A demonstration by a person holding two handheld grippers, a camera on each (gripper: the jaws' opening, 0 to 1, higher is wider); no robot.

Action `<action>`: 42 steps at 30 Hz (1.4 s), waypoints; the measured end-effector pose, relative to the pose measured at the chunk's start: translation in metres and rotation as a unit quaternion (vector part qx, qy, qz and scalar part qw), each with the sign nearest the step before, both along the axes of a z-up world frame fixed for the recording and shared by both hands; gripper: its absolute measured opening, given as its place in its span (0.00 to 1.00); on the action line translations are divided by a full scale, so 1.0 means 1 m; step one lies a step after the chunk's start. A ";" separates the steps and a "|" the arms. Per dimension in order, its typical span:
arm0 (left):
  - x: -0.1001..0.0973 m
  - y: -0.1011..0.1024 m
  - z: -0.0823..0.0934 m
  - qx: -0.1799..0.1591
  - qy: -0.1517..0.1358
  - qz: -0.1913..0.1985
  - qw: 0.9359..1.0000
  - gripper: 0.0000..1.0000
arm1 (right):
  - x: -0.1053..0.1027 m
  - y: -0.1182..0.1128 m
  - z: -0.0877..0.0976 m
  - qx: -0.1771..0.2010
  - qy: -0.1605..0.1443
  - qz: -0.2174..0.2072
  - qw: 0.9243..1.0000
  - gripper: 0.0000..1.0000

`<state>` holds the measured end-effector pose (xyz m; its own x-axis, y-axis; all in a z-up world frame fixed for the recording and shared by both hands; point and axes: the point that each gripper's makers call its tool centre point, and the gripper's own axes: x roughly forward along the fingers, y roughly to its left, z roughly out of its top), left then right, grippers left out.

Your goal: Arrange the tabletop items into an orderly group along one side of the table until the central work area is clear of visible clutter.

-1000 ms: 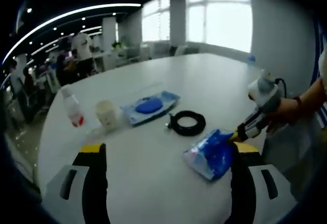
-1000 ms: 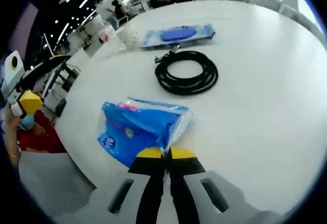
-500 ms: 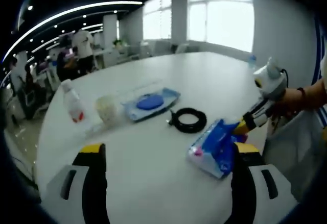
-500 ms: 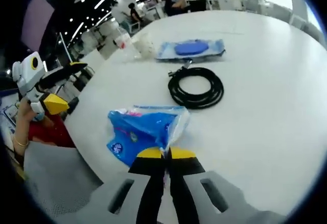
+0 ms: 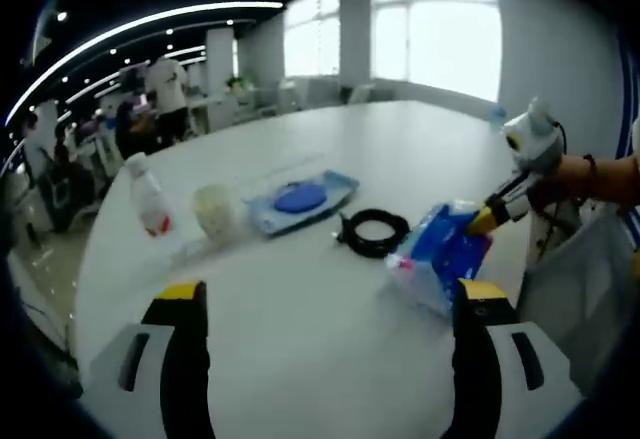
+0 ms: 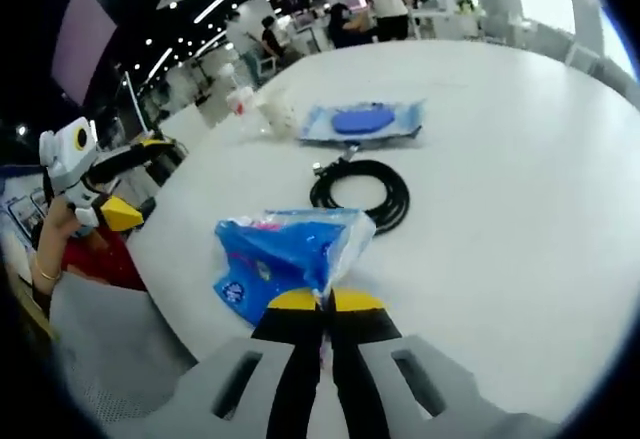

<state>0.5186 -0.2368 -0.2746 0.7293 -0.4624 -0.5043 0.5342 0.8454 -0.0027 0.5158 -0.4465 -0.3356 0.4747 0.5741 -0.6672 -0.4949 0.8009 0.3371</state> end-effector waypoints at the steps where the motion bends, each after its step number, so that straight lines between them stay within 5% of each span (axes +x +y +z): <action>1: -0.002 -0.001 -0.002 -0.007 0.007 0.001 1.000 0.98 | 0.008 -0.006 0.005 -0.005 -0.010 0.001 1.000 0.02; 4: -0.004 -0.004 -0.003 -0.014 0.009 -0.004 1.000 0.98 | 0.019 -0.011 0.014 -0.026 -0.038 0.011 0.999 0.02; 14: -0.003 -0.006 -0.003 -0.003 0.002 -0.010 1.000 0.99 | 0.045 -0.025 0.039 0.013 -0.035 0.006 0.999 0.02; 17: -0.001 -0.006 0.000 -0.023 0.001 -0.005 1.000 0.99 | 0.056 -0.034 0.046 0.000 -0.048 0.012 0.999 0.02; 28: 0.001 -0.004 -0.006 -0.003 0.008 -0.004 1.000 0.99 | 0.103 -0.068 0.073 -0.015 -0.084 -0.014 0.996 0.02; 42: 0.002 -0.008 -0.012 0.002 0.020 -0.009 1.000 0.99 | 0.150 -0.099 0.075 -0.013 -0.108 -0.032 0.994 0.02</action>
